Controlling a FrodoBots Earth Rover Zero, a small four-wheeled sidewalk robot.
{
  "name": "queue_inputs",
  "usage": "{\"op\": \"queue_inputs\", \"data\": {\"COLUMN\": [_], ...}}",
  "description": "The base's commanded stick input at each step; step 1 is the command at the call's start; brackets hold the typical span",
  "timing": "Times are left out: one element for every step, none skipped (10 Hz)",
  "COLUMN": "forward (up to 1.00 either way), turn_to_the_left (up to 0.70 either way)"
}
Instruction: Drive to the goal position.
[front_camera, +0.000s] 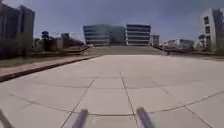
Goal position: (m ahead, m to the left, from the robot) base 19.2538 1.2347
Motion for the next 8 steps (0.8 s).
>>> {"op": "queue_inputs", "data": {"forward": [0.70,0.70,0.70,0.70,0.70,0.70,0.70,0.70], "turn_to_the_left": [0.00,0.00,0.00,0.00,0.00,0.00,0.00,0.00]}}
